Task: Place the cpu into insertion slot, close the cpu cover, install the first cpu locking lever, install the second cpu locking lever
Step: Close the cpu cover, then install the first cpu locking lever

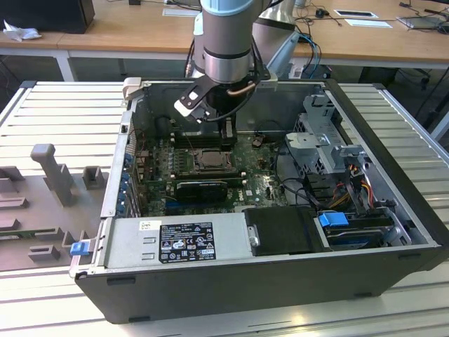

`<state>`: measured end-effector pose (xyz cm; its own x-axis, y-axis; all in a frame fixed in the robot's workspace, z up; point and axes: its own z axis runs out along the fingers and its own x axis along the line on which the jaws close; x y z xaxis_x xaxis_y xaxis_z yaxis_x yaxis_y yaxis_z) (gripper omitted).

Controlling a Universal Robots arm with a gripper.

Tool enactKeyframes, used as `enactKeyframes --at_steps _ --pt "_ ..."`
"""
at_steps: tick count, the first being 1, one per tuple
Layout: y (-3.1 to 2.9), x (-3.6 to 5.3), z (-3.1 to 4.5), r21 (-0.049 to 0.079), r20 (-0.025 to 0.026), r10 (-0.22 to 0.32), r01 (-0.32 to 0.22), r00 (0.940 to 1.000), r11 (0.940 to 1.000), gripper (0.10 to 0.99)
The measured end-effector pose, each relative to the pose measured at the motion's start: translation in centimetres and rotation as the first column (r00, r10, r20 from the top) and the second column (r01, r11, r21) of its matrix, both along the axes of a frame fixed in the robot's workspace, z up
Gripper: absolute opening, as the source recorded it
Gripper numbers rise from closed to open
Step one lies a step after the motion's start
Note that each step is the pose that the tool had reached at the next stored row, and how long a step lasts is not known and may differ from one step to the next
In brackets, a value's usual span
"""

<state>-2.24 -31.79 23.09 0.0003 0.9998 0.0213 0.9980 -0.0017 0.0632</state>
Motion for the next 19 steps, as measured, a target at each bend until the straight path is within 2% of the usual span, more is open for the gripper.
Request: enactKeyframes --at_steps 8,11,19 --pt "0.01 -2.40 -0.08 0.001 -0.0008 0.001 -0.001 1.0000 1.0000 0.106" --pt "0.00 -2.71 -0.08 0.001 -0.0008 0.001 -0.001 1.0000 1.0000 0.106" --pt "0.00 -2.77 0.01 0.001 -0.0008 0.001 -0.001 1.0000 1.0000 0.106"
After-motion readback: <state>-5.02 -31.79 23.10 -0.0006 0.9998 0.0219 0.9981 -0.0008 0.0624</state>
